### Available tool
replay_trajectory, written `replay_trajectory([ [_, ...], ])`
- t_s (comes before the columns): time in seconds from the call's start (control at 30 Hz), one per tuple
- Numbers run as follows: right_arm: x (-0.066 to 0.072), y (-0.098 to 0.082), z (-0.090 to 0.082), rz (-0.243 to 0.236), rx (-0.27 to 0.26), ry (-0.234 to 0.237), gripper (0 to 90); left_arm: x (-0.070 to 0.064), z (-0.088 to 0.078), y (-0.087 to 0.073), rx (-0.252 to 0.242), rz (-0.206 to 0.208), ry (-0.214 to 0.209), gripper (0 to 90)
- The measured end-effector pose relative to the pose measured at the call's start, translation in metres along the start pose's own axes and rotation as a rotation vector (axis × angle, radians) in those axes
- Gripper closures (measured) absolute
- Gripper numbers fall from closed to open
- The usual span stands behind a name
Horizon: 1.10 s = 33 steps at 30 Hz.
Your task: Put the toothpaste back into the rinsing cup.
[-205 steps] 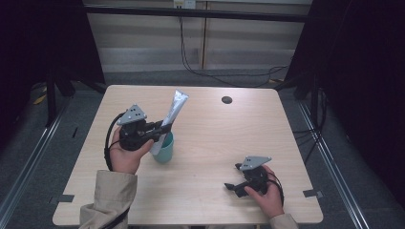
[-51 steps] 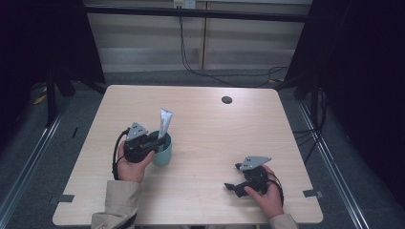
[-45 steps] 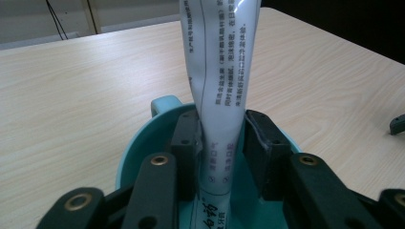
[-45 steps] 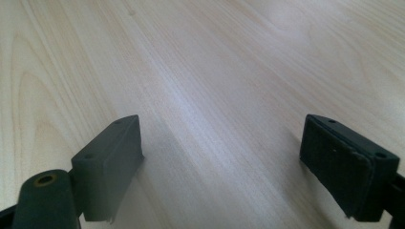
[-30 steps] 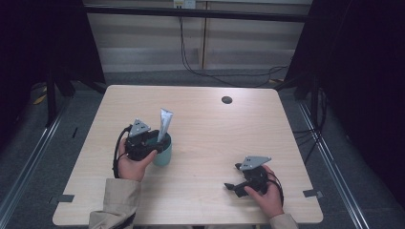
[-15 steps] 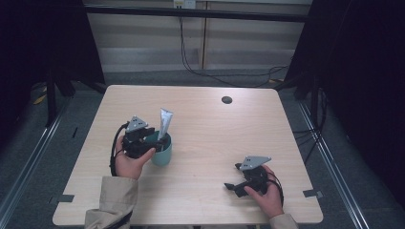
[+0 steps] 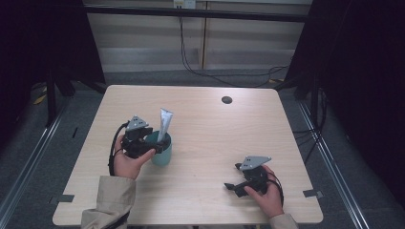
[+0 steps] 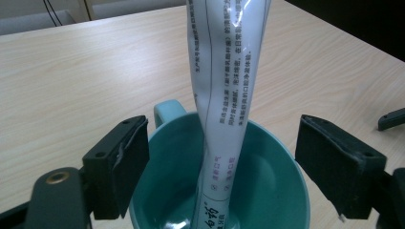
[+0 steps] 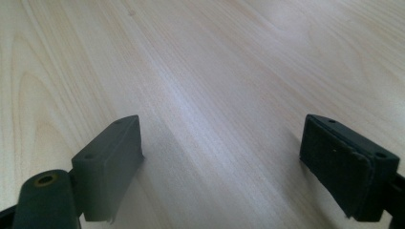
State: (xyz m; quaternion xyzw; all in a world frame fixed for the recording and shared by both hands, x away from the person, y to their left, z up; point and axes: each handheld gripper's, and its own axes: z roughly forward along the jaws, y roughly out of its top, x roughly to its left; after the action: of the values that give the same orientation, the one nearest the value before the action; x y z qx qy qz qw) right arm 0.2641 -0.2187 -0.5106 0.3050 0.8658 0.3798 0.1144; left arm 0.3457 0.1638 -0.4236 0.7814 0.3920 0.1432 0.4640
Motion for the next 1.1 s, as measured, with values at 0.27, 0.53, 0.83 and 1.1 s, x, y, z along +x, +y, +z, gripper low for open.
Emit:
replay_trajectory([
  [0.27,0.0,0.0,0.0,0.0,0.0,0.0,13.7,0.001,-0.004,0.001,0.004,0.009,0.007,15.0],
  [0.53,0.0,0.0,0.0,0.0,0.0,0.0,13.7,0.003,-0.013,0.002,-0.007,0.01,-0.014,15.0],
  [0.83,0.0,0.0,0.0,0.0,0.0,0.0,13.8,0.007,-0.019,0.0,0.016,0.024,-0.039,15.0],
  [1.1,0.0,0.0,0.0,0.0,0.0,0.0,13.7,0.01,-0.025,-0.005,0.03,0.031,-0.044,15.0],
])
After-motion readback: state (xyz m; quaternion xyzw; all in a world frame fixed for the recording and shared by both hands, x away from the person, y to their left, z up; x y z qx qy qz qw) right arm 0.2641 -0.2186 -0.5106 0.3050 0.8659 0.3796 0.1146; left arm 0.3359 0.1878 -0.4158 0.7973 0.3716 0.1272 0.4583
